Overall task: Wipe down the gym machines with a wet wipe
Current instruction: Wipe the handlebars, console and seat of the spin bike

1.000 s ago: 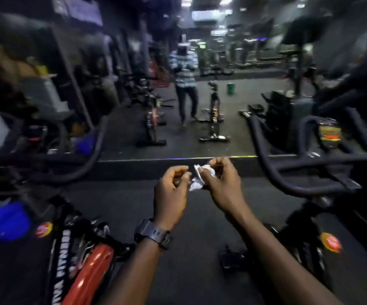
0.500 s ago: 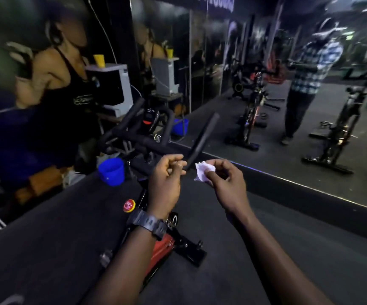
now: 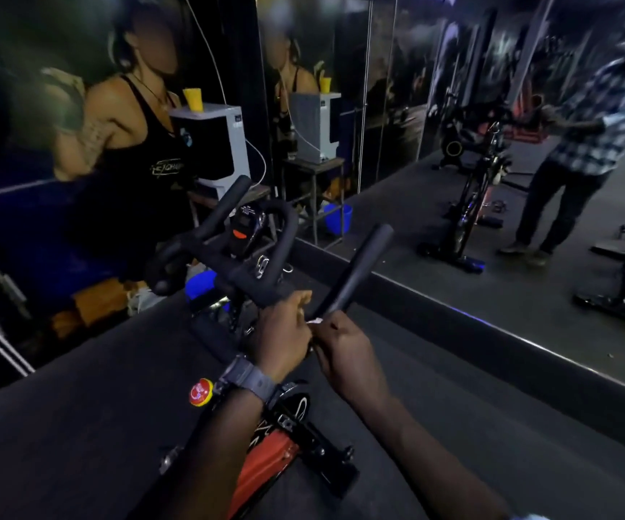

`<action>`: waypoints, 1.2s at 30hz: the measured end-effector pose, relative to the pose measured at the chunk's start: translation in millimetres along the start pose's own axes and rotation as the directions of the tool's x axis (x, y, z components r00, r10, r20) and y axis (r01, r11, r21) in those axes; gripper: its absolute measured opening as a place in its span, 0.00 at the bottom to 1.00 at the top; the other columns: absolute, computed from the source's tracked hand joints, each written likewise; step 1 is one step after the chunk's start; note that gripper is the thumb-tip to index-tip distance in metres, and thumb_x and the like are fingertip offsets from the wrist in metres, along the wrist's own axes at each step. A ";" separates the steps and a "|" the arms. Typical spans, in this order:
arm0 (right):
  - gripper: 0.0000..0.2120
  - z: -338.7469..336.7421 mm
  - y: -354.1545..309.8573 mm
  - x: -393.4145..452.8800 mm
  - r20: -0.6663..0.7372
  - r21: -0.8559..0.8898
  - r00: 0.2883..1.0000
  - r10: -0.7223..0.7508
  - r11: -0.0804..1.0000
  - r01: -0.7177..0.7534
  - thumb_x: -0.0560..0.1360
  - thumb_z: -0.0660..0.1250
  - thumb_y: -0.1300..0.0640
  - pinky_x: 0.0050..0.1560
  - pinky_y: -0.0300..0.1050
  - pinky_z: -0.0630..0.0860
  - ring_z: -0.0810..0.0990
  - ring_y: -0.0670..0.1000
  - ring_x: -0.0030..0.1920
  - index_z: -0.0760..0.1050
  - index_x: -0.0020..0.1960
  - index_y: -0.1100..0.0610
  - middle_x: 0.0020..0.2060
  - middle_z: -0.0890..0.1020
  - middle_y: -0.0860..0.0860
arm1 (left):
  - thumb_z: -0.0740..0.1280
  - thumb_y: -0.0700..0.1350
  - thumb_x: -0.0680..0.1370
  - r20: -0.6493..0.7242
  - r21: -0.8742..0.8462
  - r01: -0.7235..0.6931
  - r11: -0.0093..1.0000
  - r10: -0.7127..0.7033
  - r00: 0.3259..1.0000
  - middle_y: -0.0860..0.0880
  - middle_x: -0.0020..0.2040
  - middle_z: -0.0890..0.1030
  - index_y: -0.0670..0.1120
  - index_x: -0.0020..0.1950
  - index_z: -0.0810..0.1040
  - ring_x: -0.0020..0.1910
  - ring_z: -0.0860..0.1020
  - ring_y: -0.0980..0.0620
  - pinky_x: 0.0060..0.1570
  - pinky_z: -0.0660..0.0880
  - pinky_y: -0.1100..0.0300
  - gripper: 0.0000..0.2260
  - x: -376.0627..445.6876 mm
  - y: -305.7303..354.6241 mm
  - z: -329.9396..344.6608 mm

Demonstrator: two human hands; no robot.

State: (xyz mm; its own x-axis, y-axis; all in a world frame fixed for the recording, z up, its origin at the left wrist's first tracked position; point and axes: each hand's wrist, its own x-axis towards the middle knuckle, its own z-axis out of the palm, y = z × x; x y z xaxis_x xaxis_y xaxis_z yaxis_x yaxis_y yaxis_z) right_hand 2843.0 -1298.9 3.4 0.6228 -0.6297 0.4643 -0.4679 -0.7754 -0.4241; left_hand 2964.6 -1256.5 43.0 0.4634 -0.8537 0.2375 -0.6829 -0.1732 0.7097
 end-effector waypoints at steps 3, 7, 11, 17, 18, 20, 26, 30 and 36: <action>0.16 -6.8 20.5 28.9 -0.014 -0.075 1.000 -0.028 0.997 0.027 0.76 0.55 0.47 0.36 0.48 0.74 0.77 0.56 0.40 0.78 0.53 0.52 0.41 0.73 0.53 | 0.60 0.42 0.74 0.040 -0.003 0.003 1.000 -0.003 0.999 0.47 0.57 0.83 0.50 0.63 0.79 0.58 0.81 0.45 0.56 0.77 0.48 0.19 19.4 -4.6 6.9; 0.14 -30.9 45.0 88.0 -0.159 -0.174 0.983 0.087 0.978 -0.115 0.75 0.57 0.48 0.35 0.48 0.72 0.74 0.57 0.39 0.77 0.47 0.55 0.41 0.70 0.52 | 0.63 0.45 0.75 0.068 -0.074 -0.031 0.997 0.036 0.997 0.51 0.50 0.85 0.54 0.59 0.78 0.52 0.82 0.47 0.51 0.79 0.50 0.13 50.8 -10.6 25.2; 0.11 -20.9 15.4 47.4 -0.062 0.010 0.972 0.226 0.974 -0.226 0.79 0.62 0.45 0.42 0.48 0.71 0.76 0.51 0.44 0.74 0.46 0.52 0.41 0.75 0.48 | 0.64 0.37 0.76 0.079 -0.224 0.027 0.974 -0.010 0.997 0.48 0.53 0.85 0.47 0.61 0.79 0.54 0.82 0.46 0.54 0.78 0.48 0.15 60.5 -9.1 27.9; 0.16 -56.7 37.9 91.4 -0.101 0.425 0.811 0.577 0.762 -0.489 0.71 0.69 0.41 0.46 0.57 0.74 0.76 0.46 0.39 0.72 0.43 0.53 0.36 0.79 0.45 | 0.60 0.35 0.77 0.120 -0.339 0.063 0.939 -0.023 0.993 0.47 0.54 0.84 0.44 0.62 0.78 0.52 0.82 0.48 0.57 0.77 0.49 0.16 66.6 -13.7 35.1; 0.13 -50.5 34.7 85.3 -0.093 0.420 0.836 0.540 0.783 -0.459 0.72 0.68 0.43 0.50 0.58 0.75 0.78 0.46 0.41 0.73 0.44 0.52 0.38 0.80 0.45 | 0.60 0.37 0.78 0.120 -0.341 0.068 0.938 -0.029 0.992 0.47 0.54 0.84 0.44 0.62 0.78 0.52 0.82 0.48 0.57 0.77 0.49 0.15 67.5 -9.3 35.5; 0.10 -28.5 13.0 51.2 0.092 0.369 0.906 0.414 0.831 -0.417 0.76 0.63 0.43 0.55 0.55 0.75 0.79 0.43 0.45 0.74 0.48 0.50 0.43 0.81 0.45 | 0.60 0.39 0.79 0.119 -0.355 0.087 0.931 -0.047 0.992 0.47 0.54 0.84 0.45 0.62 0.79 0.52 0.82 0.47 0.55 0.78 0.48 0.14 68.7 -4.3 36.1; 0.12 -66.2 54.1 100.2 -0.057 0.434 0.832 0.553 0.764 -0.478 0.73 0.67 0.43 0.47 0.51 0.74 0.76 0.44 0.40 0.74 0.43 0.51 0.36 0.78 0.40 | 0.59 0.46 0.75 0.093 -0.377 0.146 0.915 -0.119 0.989 0.54 0.49 0.84 0.51 0.58 0.80 0.49 0.82 0.47 0.54 0.78 0.45 0.15 71.6 1.3 42.6; 0.10 -42.6 30.7 45.7 0.157 0.375 0.933 0.324 0.854 -0.360 0.78 0.62 0.41 0.42 0.32 0.69 0.73 0.39 0.39 0.69 0.40 0.42 0.37 0.76 0.41 | 0.59 0.50 0.71 0.060 -0.379 0.148 0.914 -0.135 0.989 0.52 0.49 0.85 0.51 0.54 0.81 0.48 0.82 0.47 0.53 0.78 0.46 0.17 71.1 7.2 43.9; 0.08 -72.8 63.2 92.6 -0.052 0.463 0.927 0.372 0.831 -0.308 0.77 0.65 0.48 0.54 0.50 0.75 0.77 0.45 0.42 0.73 0.40 0.47 0.37 0.78 0.45 | 0.60 0.49 0.71 0.019 -0.417 0.130 0.900 -0.134 0.991 0.50 0.49 0.85 0.55 0.50 0.80 0.49 0.82 0.45 0.54 0.77 0.45 0.12 75.1 14.9 49.8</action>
State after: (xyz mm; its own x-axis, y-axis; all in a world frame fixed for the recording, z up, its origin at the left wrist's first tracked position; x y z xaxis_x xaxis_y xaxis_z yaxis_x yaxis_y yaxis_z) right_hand 2825.5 -1409.6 76.3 0.3707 -0.8744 0.3130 -0.2907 -0.4293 -0.8551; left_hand 2961.1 -1347.7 38.3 0.5399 -0.8320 0.1278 -0.3189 -0.0617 0.9458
